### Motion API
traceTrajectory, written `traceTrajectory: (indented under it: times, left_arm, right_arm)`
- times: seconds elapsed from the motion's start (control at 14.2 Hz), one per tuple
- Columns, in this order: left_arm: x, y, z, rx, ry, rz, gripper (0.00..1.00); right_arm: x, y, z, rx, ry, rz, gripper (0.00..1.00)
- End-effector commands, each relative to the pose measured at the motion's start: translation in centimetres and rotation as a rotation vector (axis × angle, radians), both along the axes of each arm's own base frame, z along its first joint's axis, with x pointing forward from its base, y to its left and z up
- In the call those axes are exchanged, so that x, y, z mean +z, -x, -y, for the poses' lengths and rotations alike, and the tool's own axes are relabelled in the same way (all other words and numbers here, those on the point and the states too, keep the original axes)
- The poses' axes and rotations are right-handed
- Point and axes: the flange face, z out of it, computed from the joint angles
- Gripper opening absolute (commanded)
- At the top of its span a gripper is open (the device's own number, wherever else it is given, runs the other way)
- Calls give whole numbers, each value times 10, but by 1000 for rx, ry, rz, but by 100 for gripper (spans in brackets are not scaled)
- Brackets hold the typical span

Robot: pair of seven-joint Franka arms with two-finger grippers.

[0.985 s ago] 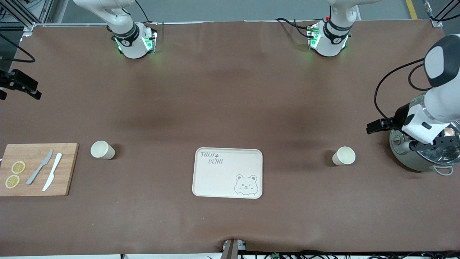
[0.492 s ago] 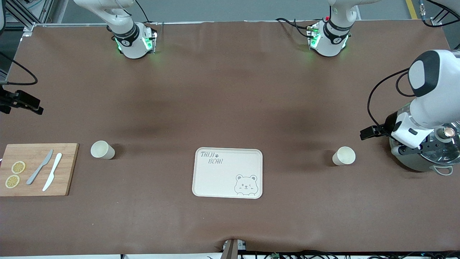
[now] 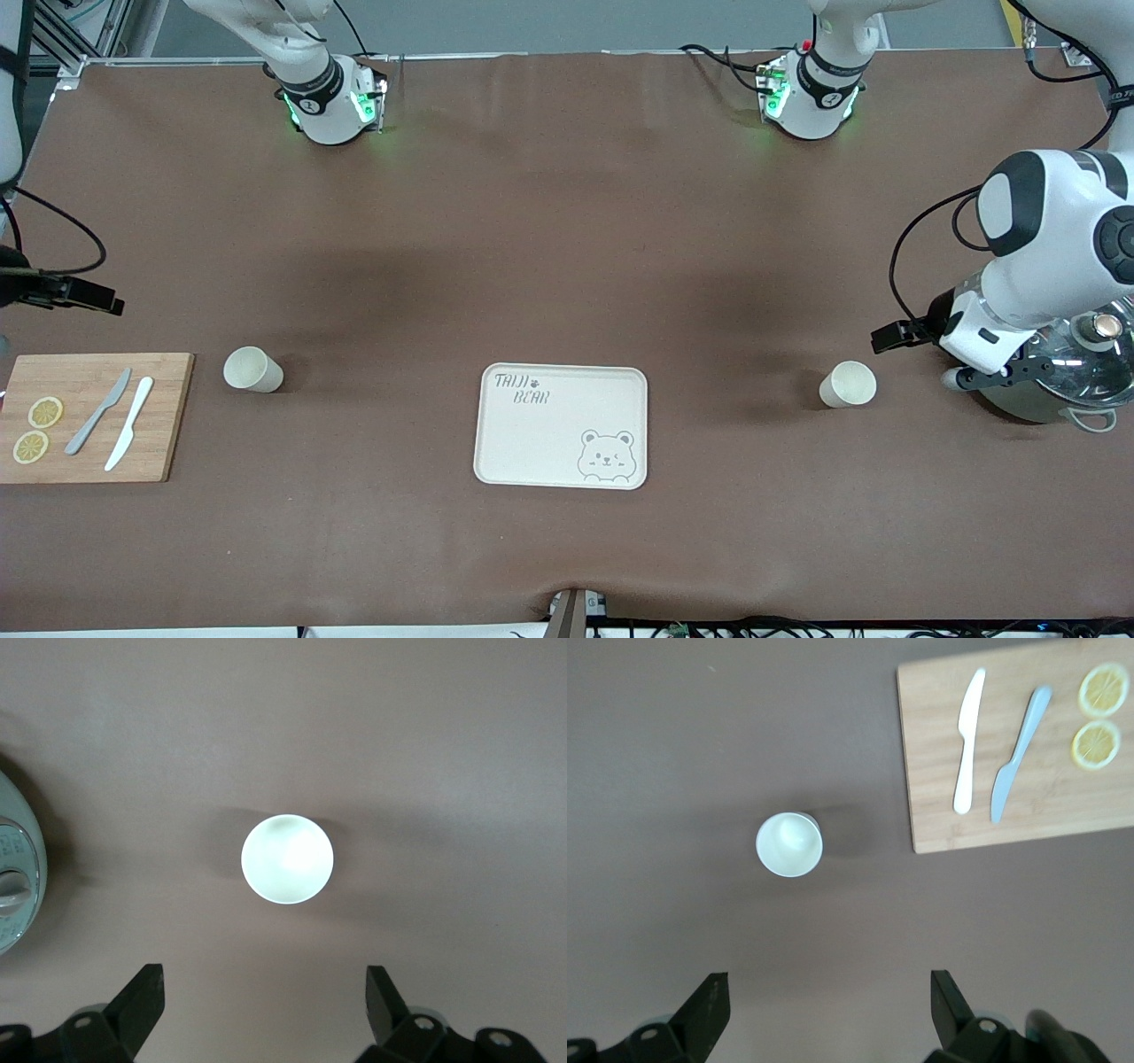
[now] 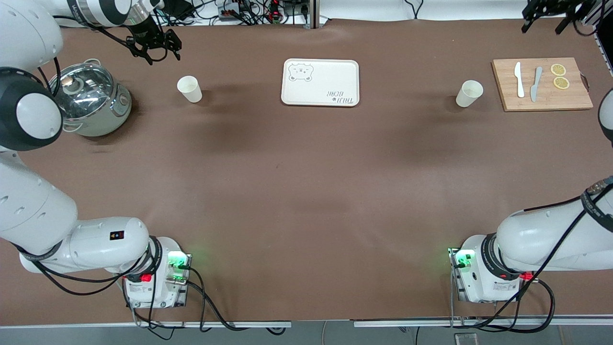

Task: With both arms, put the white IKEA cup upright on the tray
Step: 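Lower both grippers around the white cups and close them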

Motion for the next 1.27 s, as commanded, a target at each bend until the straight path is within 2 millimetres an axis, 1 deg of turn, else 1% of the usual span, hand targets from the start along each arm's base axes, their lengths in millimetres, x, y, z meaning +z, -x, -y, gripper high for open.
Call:
traceTrajectory:
  times: [0.0, 0.21, 0.28, 0.49, 0.56, 0.77, 0.84, 0.91, 0.98, 1.13, 1.2]
  left_arm:
    - [-9, 0, -3, -12, -22, 17, 100]
    - [-17, -1, -4, -16, -20, 14, 100]
    - [-18, -1, -8, -10, -20, 13, 100]
    - [-21, 0, -9, -11, -20, 5, 100]
    - [-24, 1, -9, -11, -19, 1, 100]
    - [-41, 2, -10, -10, -16, -19, 100]
    - [-46, 3, -11, -9, -17, -18, 100]
    - [-52, 2, -13, -3, -13, -6, 100]
    - [-62, -2, -21, 12, -9, 4, 100]
    - [-75, -8, -25, 20, -4, 33, 97]
    - [-82, -10, -26, 22, -1, 40, 91]
  right_arm:
    - [-38, -12, 5, -21, -28, -47, 100]
    - [-76, -21, 4, -18, -20, -7, 100]
    - [-91, -21, -1, -8, -16, 5, 100]
    - [-141, -14, -7, -2, -6, 38, 100]
    - [-151, -15, -11, 2, 1, 61, 100]
    - [-197, -24, -8, -8, 13, 84, 100]
    - [-202, -24, -7, -16, 14, 84, 95]
    - [-206, -25, -7, -27, 14, 80, 85]
    - [-215, -24, -8, -49, 11, 66, 85]
    - [-226, -24, -13, -84, -2, 53, 85]
    - [-231, -24, -14, -97, -18, 48, 85]
